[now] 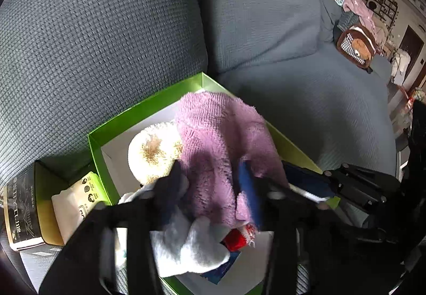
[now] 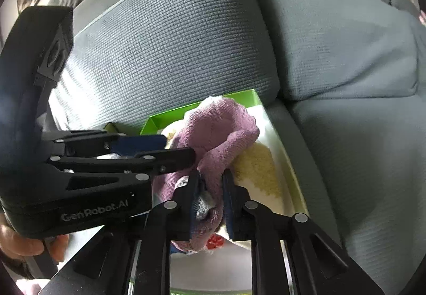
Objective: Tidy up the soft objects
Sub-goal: 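Carry the pink cloth into the green box and open the left tool, then move both tools back to the green knit cloth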
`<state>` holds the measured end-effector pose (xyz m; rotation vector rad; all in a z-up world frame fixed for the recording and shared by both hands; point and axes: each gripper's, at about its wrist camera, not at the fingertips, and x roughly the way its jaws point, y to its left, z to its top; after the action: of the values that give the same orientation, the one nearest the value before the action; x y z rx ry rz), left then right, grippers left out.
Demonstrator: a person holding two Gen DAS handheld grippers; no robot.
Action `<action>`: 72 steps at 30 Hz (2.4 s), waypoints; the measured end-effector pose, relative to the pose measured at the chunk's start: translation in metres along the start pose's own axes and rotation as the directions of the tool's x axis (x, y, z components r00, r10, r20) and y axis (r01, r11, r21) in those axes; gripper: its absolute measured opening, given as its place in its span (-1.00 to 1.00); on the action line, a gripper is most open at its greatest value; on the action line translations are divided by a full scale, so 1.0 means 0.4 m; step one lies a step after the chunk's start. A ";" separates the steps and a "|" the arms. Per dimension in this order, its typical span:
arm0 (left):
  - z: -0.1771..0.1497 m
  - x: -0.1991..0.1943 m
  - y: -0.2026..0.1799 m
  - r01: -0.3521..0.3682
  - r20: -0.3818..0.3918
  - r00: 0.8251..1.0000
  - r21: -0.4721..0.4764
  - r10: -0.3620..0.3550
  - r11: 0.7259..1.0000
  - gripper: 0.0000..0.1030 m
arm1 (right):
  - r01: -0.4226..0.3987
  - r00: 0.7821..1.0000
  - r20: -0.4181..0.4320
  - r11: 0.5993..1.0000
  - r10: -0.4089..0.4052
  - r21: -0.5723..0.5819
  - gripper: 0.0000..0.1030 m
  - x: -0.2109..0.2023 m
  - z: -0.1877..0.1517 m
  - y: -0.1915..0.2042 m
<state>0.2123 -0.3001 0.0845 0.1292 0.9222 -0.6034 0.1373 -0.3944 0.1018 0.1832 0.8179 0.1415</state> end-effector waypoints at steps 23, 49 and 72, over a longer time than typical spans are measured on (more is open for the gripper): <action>-0.098 -0.255 0.015 -0.077 0.151 0.985 -0.037 0.082 0.996 0.97 | 0.048 0.992 0.118 0.998 -0.043 -0.040 0.75 -0.252 -0.028 0.086; -0.365 -0.515 -0.012 -0.149 0.280 0.945 -0.088 0.168 0.985 0.98 | 0.011 0.992 0.129 0.993 0.005 -0.119 0.84 -0.401 -0.175 0.296; -0.825 -0.515 0.407 -0.272 0.001 0.948 -0.521 0.319 0.809 0.97 | -0.187 0.979 -0.130 0.952 0.159 -0.242 0.84 -0.171 -0.327 0.550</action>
<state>-0.0268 0.0413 0.0203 -0.2353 0.9253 -0.0535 -0.0173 -0.1793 0.1104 0.0054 0.8835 0.4228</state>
